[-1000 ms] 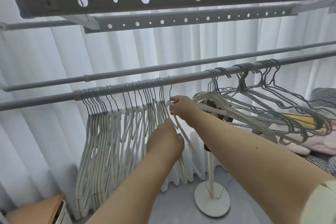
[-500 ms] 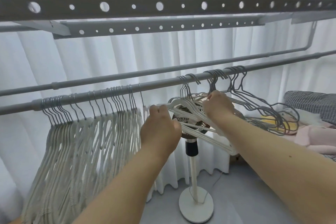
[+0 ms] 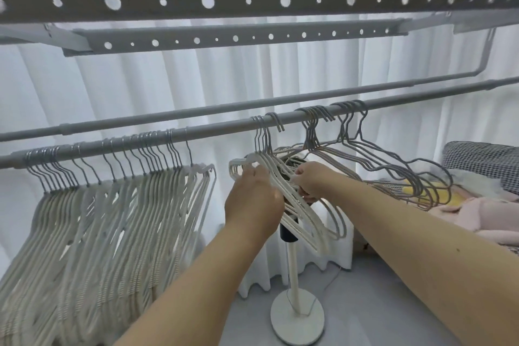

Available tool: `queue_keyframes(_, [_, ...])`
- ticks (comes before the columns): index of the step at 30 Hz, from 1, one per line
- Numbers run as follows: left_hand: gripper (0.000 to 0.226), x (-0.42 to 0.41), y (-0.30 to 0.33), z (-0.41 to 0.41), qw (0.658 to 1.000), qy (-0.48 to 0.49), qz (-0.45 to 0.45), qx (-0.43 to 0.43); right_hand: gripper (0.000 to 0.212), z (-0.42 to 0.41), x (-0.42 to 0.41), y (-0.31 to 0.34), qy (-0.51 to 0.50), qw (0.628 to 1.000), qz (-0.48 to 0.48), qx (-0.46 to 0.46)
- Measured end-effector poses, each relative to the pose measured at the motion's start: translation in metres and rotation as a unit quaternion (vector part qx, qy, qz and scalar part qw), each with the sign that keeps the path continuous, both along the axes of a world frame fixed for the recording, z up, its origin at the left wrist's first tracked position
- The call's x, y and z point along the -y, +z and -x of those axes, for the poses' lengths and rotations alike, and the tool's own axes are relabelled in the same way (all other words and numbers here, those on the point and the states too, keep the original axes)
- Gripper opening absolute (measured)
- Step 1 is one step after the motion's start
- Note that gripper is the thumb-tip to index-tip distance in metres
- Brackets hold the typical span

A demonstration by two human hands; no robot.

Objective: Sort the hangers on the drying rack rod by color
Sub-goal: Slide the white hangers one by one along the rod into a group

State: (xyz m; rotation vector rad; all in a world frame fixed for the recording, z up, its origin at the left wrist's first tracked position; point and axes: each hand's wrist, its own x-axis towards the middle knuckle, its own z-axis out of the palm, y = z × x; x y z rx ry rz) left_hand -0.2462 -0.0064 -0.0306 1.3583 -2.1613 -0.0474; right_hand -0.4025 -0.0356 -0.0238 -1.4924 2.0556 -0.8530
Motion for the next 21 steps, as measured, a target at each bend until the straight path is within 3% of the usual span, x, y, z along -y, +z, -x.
queue_keyframes(4, [0.037, 0.018, -0.001, 0.004, 0.995, -0.094, 0.013, 0.028, 0.023, -0.006, 0.011, -0.003, 0.006, 0.999, -0.033, 0.002])
queue_keyframes(9, [0.044, 0.047, -0.003, 0.015, 0.979, -0.154, 0.045, 0.127, 0.036, -0.007, 0.014, -0.001, -0.087, 0.980, -0.092, 0.151])
queue_keyframes(11, [0.045, 0.055, -0.003, 0.015, 0.975, -0.156, 0.035, 0.156, 0.036, -0.005, 0.013, 0.001, -0.102, 0.978, -0.089, 0.160])
queue_keyframes(13, [0.044, 0.062, -0.003, 0.011, 0.970, -0.160, 0.032, 0.180, 0.021, -0.004, 0.010, 0.003, -0.094, 0.989, -0.058, 0.098])
queue_keyframes(14, [0.044, 0.065, -0.003, 0.009, 0.968, -0.162, 0.038, 0.189, 0.011, -0.004, 0.005, 0.002, -0.099, 0.995, -0.020, 0.007])
queue_keyframes(16, [0.043, 0.071, -0.004, 0.003, 0.965, -0.164, 0.054, 0.195, 0.017, -0.010, -0.003, -0.001, -0.141, 0.969, 0.098, -0.177])
queue_keyframes(18, [0.043, 0.074, -0.006, -0.002, 0.964, -0.153, 0.076, 0.204, 0.014, -0.024, -0.007, 0.002, -0.117, 0.943, 0.232, -0.207])
queue_keyframes(21, [0.045, 0.078, -0.008, -0.011, 0.965, -0.108, 0.112, 0.212, 0.010, -0.040, 0.004, 0.000, -0.077, 0.939, 0.269, -0.200])
